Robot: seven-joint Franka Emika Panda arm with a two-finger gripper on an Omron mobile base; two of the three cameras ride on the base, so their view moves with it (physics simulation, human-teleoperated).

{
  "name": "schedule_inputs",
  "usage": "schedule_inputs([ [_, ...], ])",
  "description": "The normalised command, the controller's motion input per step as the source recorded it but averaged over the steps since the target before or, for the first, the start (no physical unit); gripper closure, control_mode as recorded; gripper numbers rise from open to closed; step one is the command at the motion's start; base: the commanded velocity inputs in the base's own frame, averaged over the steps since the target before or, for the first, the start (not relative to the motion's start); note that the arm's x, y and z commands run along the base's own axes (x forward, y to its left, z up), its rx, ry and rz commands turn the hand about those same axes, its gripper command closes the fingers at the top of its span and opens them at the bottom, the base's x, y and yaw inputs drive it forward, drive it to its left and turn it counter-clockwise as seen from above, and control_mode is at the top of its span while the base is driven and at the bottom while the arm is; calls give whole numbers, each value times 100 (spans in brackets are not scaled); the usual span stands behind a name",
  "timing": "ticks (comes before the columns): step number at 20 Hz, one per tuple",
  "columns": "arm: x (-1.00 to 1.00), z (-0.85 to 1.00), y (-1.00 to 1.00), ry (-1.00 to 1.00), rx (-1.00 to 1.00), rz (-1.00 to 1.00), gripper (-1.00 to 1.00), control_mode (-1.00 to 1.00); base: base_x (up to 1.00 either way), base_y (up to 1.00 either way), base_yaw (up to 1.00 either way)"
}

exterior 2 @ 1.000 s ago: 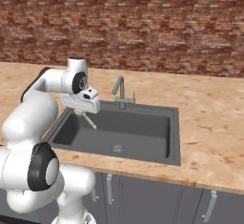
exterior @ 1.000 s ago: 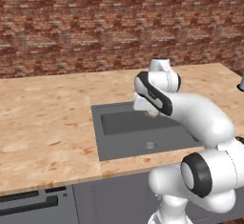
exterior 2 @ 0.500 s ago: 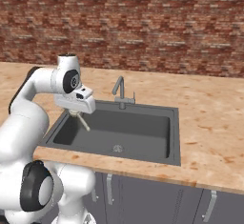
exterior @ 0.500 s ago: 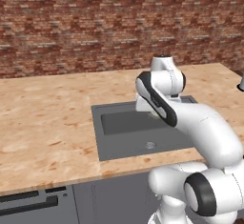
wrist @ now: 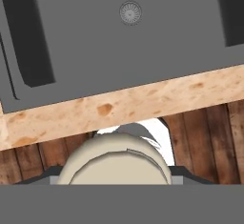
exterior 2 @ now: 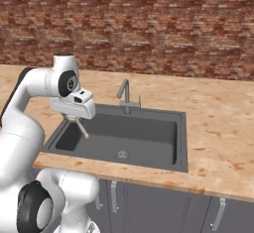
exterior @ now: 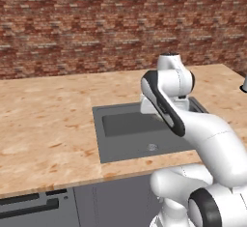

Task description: Pick up the sponge and dish brush from the sink, and place them back in the cabinet, and close the cabinet door.

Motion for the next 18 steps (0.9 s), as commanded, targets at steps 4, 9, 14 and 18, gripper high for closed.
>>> schedule_inputs([
  [4,-21,10,0,-1,0,0,100,-100,0,0,0],
  [9,0,0,0,0,0,0,100,-100,0,0,0],
  [14,0,0,0,0,0,0,100,100,0,0,0],
  [18,0,0,0,0,0,0,100,100,-22,-3,0],
])
